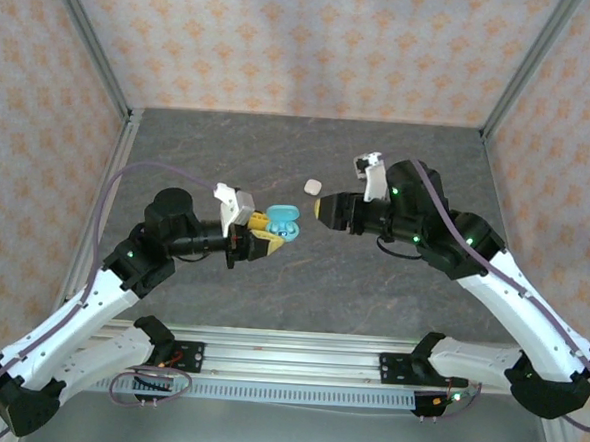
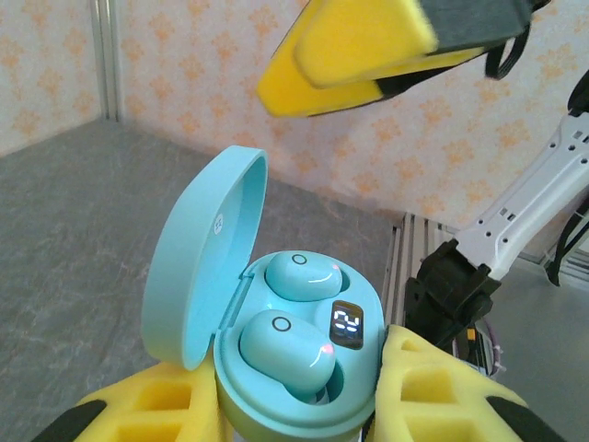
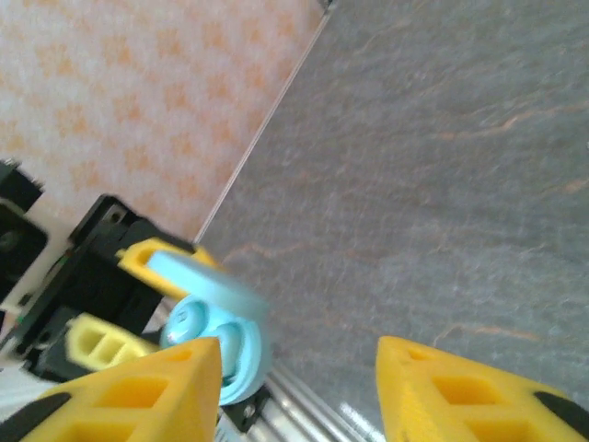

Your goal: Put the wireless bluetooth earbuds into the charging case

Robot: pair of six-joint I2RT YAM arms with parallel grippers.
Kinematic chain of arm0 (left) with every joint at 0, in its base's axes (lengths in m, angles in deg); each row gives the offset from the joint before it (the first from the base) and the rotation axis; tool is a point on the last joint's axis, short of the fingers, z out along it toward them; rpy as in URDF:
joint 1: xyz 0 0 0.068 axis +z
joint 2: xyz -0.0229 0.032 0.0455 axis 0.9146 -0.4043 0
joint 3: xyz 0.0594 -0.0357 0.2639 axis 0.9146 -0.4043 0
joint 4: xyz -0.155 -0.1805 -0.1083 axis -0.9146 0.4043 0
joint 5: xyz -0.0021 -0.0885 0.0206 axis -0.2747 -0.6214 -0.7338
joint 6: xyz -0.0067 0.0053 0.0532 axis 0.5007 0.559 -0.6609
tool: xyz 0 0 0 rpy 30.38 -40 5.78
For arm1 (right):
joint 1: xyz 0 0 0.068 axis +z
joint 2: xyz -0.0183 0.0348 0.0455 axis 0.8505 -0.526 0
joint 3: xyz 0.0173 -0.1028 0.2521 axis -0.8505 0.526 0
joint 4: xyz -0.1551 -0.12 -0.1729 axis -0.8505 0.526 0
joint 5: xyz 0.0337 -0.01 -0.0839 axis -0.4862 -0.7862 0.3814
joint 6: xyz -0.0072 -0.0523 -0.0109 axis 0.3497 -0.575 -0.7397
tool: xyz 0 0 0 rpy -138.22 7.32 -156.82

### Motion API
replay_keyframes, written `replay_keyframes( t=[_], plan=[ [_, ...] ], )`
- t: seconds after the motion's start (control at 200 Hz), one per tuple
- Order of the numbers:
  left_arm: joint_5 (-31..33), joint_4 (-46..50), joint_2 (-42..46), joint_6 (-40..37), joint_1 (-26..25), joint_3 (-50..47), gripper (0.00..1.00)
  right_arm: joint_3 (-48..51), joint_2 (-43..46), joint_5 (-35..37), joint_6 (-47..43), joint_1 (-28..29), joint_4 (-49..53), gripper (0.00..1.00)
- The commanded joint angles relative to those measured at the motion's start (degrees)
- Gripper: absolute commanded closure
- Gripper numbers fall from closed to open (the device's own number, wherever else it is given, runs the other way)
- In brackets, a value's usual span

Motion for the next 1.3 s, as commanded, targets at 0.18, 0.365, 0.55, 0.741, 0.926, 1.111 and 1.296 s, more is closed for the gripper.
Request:
replay_keyframes(
  t=[0.18,0.365,0.55,0.741,0.926,1.111,1.296],
  plan=[
    [-0.68,-6.75,-4.59,1.74,-4.35,4.09,0.85,6.36,0.78,-2.2,11.38,-2.24,-13.67,0.37],
    [1.8,-6.68,-7.08,2.71,-5.19,6.35,0.85,8.0,0.78,-4.41,13.12,-2.24,-15.77,0.36],
    [4.62,-7.15,-8.69,4.71,-5.18,7.96,0.85,10.49,2.45,-6.83,14.68,-2.24,-16.77,0.36],
    [5.98,-9.13,-9.4,6.54,-5.2,7.88,0.85,13.28,5.64,-6.3,16.79,-2.24,-18.24,0.34],
    [6.0,-11.09,-10.0,8.28,-5.22,7.97,0.84,17.04,7.2,-7.43,21.23,-2.24,-23.32,0.34],
    [6.08,-10.84,-10.39,8.57,-5.19,8.83,0.83,19.74,6.94,-9.79,25.56,-2.24,-29.19,0.35],
    [6.26,-9.88,-10.9,7.97,-5.21,9.63,0.82,20.29,5.93,-12.55,28.49,-2.24,-32.99,0.42]
  ],
)
